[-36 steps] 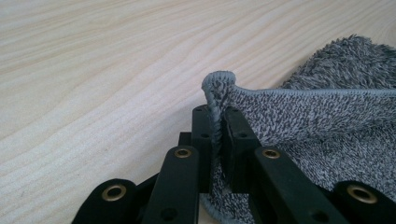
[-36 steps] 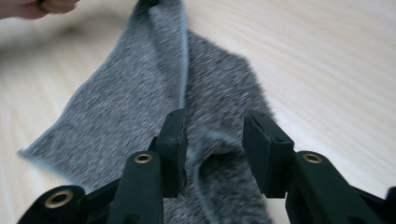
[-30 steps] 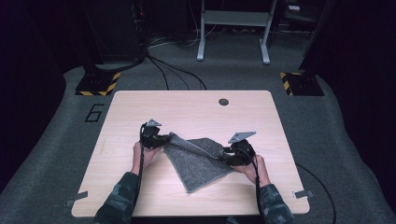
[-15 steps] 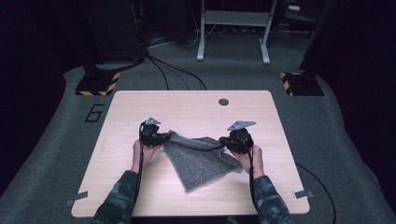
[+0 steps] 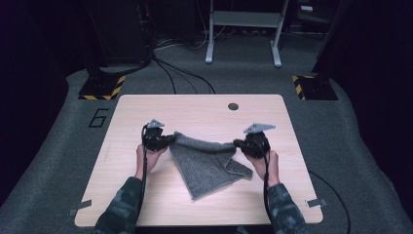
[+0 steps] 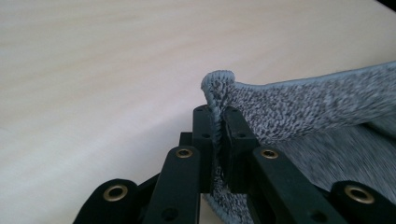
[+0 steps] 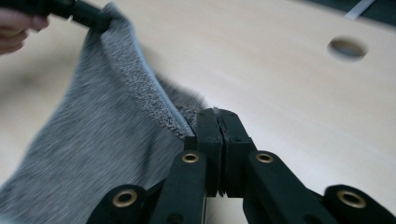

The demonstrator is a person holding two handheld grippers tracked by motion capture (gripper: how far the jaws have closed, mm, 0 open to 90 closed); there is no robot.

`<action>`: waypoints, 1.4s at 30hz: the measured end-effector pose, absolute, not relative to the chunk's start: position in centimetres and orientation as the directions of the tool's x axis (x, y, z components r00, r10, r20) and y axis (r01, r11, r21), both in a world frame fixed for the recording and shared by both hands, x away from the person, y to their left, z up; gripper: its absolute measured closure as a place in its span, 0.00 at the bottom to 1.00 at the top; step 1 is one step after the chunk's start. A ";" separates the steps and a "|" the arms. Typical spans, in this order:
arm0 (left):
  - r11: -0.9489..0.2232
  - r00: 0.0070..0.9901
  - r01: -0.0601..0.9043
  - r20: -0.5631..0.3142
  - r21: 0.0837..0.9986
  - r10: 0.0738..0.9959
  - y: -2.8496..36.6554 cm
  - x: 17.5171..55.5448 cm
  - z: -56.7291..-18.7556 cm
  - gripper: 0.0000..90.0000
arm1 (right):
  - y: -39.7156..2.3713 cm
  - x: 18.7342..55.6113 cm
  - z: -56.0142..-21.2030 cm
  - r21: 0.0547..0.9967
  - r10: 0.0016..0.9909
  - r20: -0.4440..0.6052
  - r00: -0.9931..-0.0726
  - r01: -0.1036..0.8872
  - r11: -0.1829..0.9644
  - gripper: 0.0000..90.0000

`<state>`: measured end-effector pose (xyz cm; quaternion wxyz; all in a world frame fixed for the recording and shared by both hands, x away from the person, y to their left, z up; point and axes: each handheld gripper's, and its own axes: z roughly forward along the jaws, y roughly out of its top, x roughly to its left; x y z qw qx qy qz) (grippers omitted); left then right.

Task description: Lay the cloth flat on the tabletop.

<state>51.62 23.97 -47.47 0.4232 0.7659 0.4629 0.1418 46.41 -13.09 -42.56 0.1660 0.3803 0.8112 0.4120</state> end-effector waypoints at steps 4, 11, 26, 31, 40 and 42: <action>-0.148 0.359 0.683 -0.153 0.715 0.921 23.8 55.7 -46.4 0.58 | -12.2 53.8 -41.0 0.777 0.850 0.063 -0.523 0.560 0.287 0.89; -0.119 0.332 0.678 -0.157 0.726 0.930 25.1 54.1 -46.0 0.24 | -13.1 54.2 -42.1 0.729 0.891 0.093 -0.444 0.640 0.243 0.61; -0.214 0.444 0.678 -0.159 0.704 0.882 23.9 48.1 -48.7 0.18 | -15.4 46.2 -47.1 0.684 0.843 0.162 -0.513 0.674 0.279 0.41; -0.245 0.483 0.673 -0.163 0.697 0.860 23.1 46.3 -49.4 0.17 | -15.8 45.1 -48.1 0.677 0.846 0.191 -0.498 0.690 0.254 0.34; -0.337 0.559 0.658 -0.136 0.674 0.818 21.1 43.6 -50.5 0.22 | -15.2 43.6 -49.6 0.660 0.826 0.190 -0.531 0.692 0.293 0.50; -0.358 0.563 0.649 -0.108 0.671 0.819 20.6 43.3 -50.5 0.22 | -14.9 43.6 -49.9 0.646 0.832 0.172 -0.528 0.698 0.310 0.57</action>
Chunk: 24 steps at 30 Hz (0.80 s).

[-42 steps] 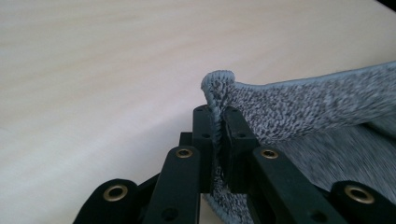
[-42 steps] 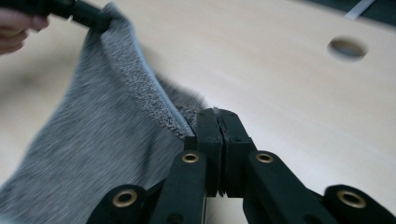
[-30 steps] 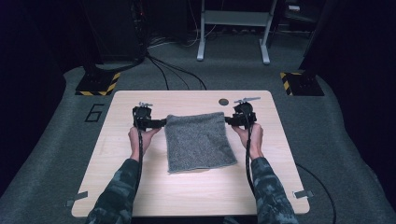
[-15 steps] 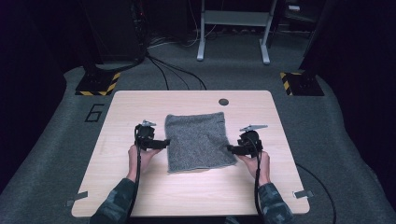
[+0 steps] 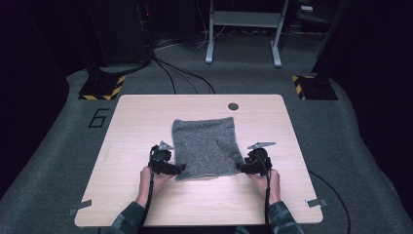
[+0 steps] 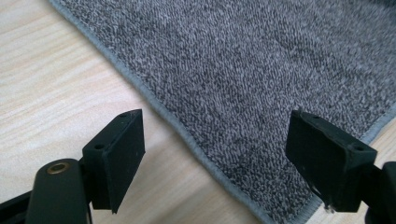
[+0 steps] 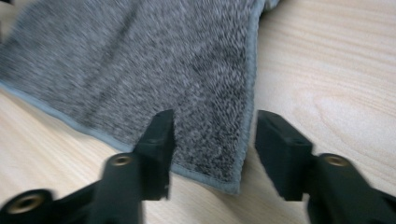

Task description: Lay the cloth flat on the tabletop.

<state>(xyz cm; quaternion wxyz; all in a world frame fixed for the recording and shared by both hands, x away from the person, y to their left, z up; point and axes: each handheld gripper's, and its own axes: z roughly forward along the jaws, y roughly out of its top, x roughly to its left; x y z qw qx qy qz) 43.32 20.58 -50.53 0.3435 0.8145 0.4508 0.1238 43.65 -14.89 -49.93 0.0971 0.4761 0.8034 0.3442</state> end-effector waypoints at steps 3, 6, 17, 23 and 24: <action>-0.404 0.570 0.636 -0.047 0.658 0.821 20.1 43.1 -50.7 0.22 | -14.8 43.8 -50.5 0.650 0.836 0.151 -0.527 0.691 0.318 0.65; -0.437 0.584 0.630 -0.021 0.642 0.812 19.6 43.1 -51.0 0.25 | -14.6 43.6 -50.6 0.649 0.839 0.140 -0.527 0.688 0.324 0.75; -0.459 0.626 0.585 -0.013 0.668 0.779 19.8 42.4 -51.2 0.71 | -14.6 42.9 -50.9 0.652 0.840 0.141 -0.525 0.687 0.320 0.94; -0.486 0.644 0.571 0.006 0.662 0.765 20.2 42.4 -51.1 0.79 | -15.2 41.8 -50.7 0.658 0.837 0.145 -0.528 0.683 0.317 0.94; -0.484 0.644 0.569 0.007 0.664 0.765 20.2 42.3 -51.2 0.80 | -15.2 41.6 -50.7 0.654 0.841 0.153 -0.520 0.691 0.308 0.94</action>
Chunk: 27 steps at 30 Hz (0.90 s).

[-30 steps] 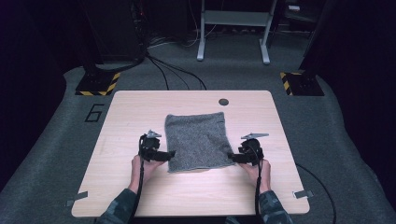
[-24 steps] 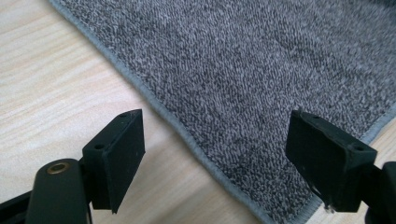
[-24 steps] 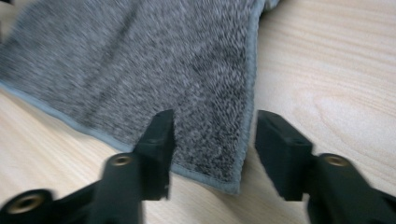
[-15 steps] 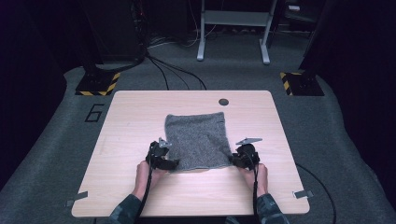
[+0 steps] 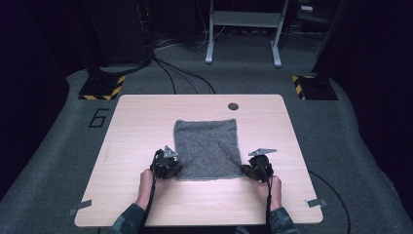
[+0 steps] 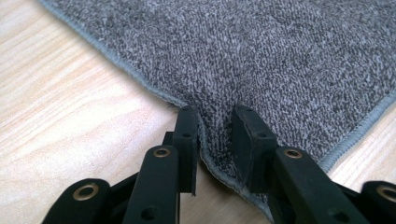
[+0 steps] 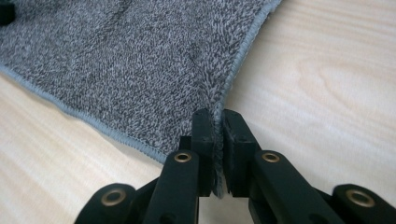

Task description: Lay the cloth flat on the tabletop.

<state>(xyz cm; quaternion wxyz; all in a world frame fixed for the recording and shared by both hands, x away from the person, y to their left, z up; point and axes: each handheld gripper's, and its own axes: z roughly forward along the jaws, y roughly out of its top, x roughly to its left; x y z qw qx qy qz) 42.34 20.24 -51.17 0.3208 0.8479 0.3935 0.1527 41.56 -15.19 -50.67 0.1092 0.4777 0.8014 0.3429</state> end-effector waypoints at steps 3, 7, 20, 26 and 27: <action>-0.496 0.653 0.572 0.004 0.653 0.757 20.4 42.3 -51.1 0.80 | -15.4 40.8 -50.7 0.646 0.836 0.152 -0.527 0.693 0.319 0.94; -0.500 0.656 0.581 -0.005 0.642 0.755 20.8 42.2 -50.8 0.71 | -15.8 39.9 -51.0 0.638 0.830 0.148 -0.538 0.693 0.336 0.84; -0.406 0.667 0.564 -0.107 0.719 0.737 19.5 45.4 -48.4 0.28 | -13.9 44.0 -47.6 0.725 0.785 0.152 -0.600 0.608 0.325 0.40; -0.443 0.693 0.589 -0.141 0.676 0.707 18.0 47.1 -49.7 0.26 | -10.2 47.0 -49.0 0.655 0.728 0.129 -0.673 0.609 0.447 0.34; -0.453 0.694 0.596 -0.142 0.663 0.706 18.1 47.3 -50.1 0.26 | -10.1 47.3 -49.2 0.646 0.724 0.131 -0.677 0.612 0.456 0.34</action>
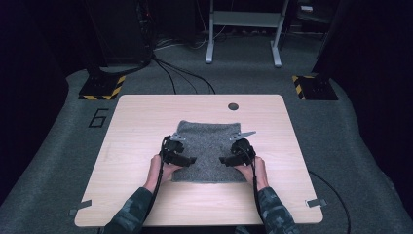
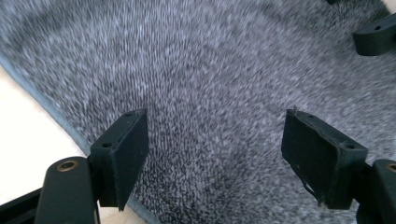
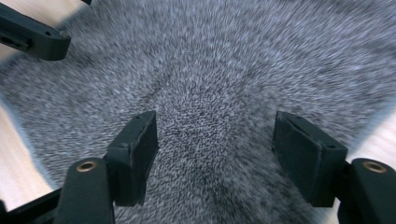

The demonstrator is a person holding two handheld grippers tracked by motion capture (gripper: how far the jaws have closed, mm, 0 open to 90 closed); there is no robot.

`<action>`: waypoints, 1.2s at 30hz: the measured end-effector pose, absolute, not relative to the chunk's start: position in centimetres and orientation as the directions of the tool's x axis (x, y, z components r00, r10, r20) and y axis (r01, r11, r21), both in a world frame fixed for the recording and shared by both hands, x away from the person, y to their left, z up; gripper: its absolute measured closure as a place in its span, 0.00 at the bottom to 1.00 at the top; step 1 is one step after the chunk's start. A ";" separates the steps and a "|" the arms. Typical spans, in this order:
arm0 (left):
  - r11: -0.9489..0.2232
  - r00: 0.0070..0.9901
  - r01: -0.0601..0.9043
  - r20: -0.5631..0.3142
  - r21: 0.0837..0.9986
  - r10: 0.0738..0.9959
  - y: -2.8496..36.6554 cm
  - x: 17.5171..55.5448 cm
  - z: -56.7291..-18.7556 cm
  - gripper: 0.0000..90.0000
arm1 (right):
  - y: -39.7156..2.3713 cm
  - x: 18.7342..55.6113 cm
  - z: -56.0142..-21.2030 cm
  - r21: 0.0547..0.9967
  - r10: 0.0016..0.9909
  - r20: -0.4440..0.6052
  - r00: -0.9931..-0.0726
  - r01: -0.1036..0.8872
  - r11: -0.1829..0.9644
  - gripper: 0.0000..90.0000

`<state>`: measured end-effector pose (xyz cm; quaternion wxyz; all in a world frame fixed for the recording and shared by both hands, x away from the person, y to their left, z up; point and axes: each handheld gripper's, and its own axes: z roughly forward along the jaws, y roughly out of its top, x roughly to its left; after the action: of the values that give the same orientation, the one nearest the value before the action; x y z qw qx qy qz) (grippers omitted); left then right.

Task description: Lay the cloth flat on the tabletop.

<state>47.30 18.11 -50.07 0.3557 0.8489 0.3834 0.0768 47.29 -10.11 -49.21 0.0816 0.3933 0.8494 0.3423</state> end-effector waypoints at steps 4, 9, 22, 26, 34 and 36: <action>-0.450 0.690 0.606 -0.151 0.656 0.708 18.5 47.1 -50.7 0.25 | -10.4 47.9 -50.2 0.629 0.735 0.137 -0.664 0.631 0.453 0.32; -0.454 0.692 0.604 -0.148 0.655 0.707 19.1 46.7 -51.2 0.26 | -10.9 47.6 -50.7 0.618 0.740 0.139 -0.658 0.641 0.455 0.30; -0.464 0.697 0.579 -0.112 0.670 0.708 19.8 45.3 -51.5 0.26 | -11.5 46.4 -51.1 0.627 0.734 0.122 -0.668 0.625 0.465 0.23; -0.461 0.698 0.580 -0.118 0.671 0.706 19.9 45.1 -51.5 0.25 | -11.6 45.7 -51.1 0.630 0.732 0.124 -0.670 0.623 0.464 0.20; -0.481 0.705 0.575 -0.103 0.662 0.701 19.9 43.9 -51.5 0.21 | -11.6 44.5 -51.3 0.638 0.720 0.107 -0.685 0.603 0.479 0.18; -0.479 0.702 0.573 -0.097 0.665 0.706 19.9 43.5 -51.5 0.20 | -11.5 44.3 -51.3 0.634 0.723 0.107 -0.683 0.607 0.479 0.17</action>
<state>43.54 19.85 -51.53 0.3473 0.8546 0.3741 0.0953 44.27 -11.52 -51.27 0.0876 0.3886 0.8556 0.3307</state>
